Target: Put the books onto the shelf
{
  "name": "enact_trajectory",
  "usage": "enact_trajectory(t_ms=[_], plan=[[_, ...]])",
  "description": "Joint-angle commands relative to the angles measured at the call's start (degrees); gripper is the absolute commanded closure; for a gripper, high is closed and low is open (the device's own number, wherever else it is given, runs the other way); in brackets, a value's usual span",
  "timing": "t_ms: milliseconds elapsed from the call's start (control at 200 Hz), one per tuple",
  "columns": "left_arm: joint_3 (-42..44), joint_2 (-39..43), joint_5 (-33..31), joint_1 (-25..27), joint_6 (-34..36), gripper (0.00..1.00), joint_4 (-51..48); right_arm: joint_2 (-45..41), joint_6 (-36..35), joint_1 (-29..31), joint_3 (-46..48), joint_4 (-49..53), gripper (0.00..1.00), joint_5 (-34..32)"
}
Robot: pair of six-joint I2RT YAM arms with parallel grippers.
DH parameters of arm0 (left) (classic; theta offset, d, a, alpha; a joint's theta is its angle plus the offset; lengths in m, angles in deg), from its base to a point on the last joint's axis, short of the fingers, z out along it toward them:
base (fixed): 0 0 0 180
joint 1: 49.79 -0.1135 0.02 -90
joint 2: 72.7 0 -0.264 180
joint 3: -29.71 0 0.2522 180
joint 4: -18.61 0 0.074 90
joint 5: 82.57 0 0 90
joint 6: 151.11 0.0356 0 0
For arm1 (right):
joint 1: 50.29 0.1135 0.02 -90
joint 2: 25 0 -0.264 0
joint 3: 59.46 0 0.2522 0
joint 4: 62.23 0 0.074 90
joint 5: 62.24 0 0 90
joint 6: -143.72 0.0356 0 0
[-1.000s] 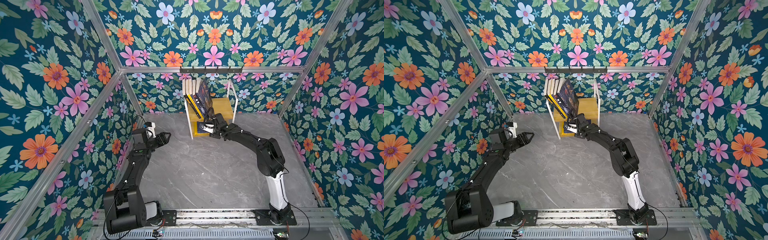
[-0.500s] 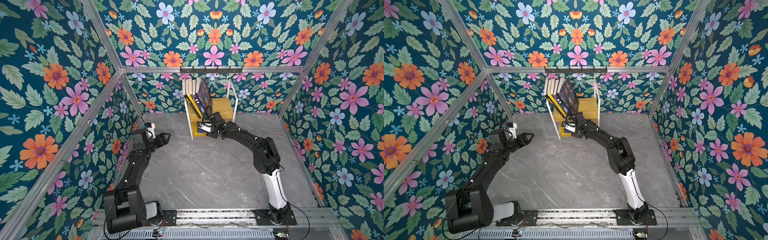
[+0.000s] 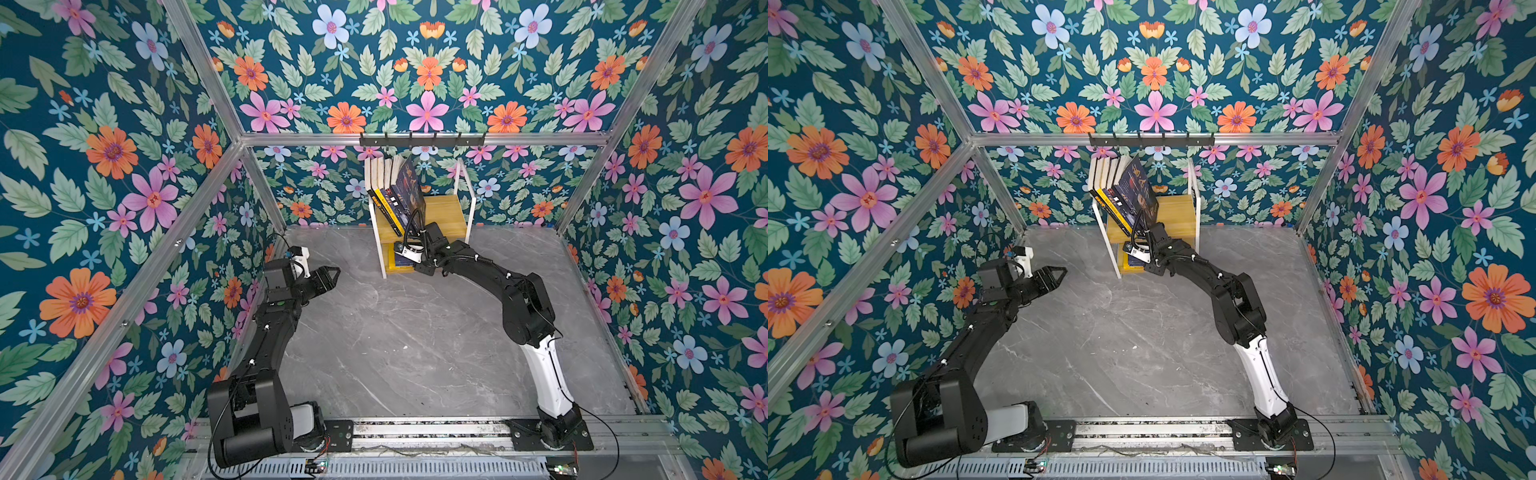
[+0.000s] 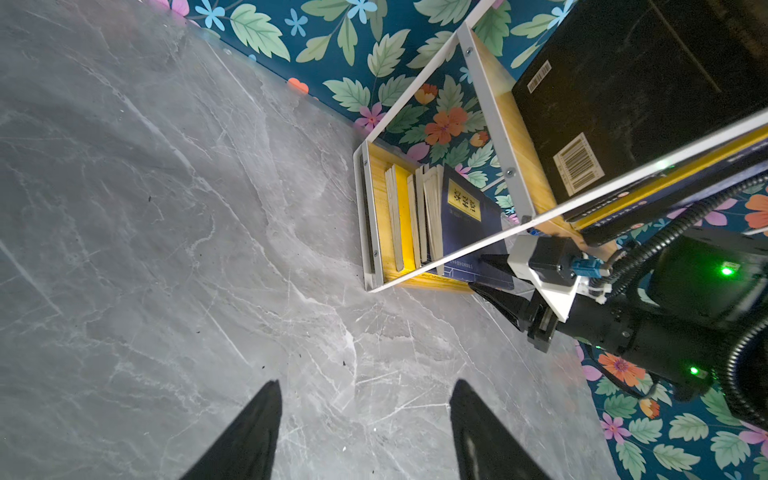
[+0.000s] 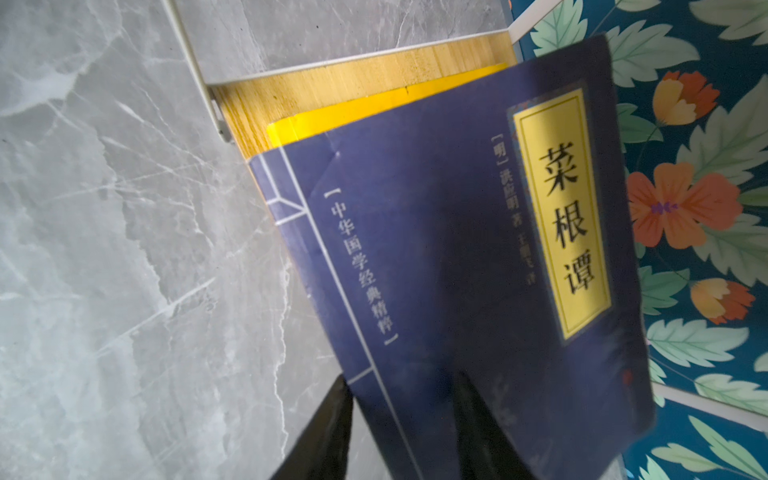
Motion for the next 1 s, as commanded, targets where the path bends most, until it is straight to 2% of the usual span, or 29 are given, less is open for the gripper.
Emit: enact_trajectory(t_ms=[0,335,450,545,600,660,740,895,910,935,960,980,995], plan=[[0.19,0.33,-0.18,-0.2,0.97,0.33,1.83,0.0,2.48,-0.67,-0.8,-3.68,0.69,-3.43],[0.48,0.79,-0.36,-0.47,2.05,0.32,2.15,-0.8,3.49,-0.63,-0.12,-4.83,0.86,-4.48],[0.7,0.96,-0.62,-0.47,4.75,0.3,2.52,-2.08,3.82,-0.59,1.01,-4.61,0.85,-4.59],[0.83,0.66,-1.94,-0.15,10.38,0.22,2.38,-6.09,3.98,0.1,4.83,-4.78,0.77,-4.35],[1.08,0.38,-5.16,0.8,15.58,0.15,2.54,-9.83,4.7,0.63,8.61,-4.97,0.68,-3.59],[1.15,-0.54,-9.49,2.24,20.99,0.01,2.24,-14.96,6.57,1.03,14.22,-6.13,0.6,-2.22],[4.8,-1.06,-12.25,3.49,25.6,0.0,7.65,-22.72,10.18,1.19,22.83,-7.43,0.53,0.71],[15.25,-2.78,-15.99,4.26,28.11,0.0,25.68,-38.64,17.46,1.15,39.72,-10.83,0.42,3.12],[16.47,-3.04,-16.15,4.27,28.16,0.0,27.81,-40.13,18.03,1.21,41.31,-11.26,0.4,3.13],[18.24,-3.53,-16.24,4.33,28.25,0.0,31.33,-42.36,19.19,1.13,43.84,-12.0,0.28,2.65],[19.92,-3.99,-16.43,4.3,28.21,0.0,34.54,-44.54,20.27,1.01,46.44,-13.01,0.24,2.29],[21.1,-4.39,-16.66,4.35,27.96,0.0,37.05,-46.3,21.06,0.8,48.56,-13.8,0.05,2.08],[22.1,-4.73,-16.68,4.34,27.77,0.0,39.09,-47.63,21.59,0.74,50.05,-14.42,0.01,1.95]])
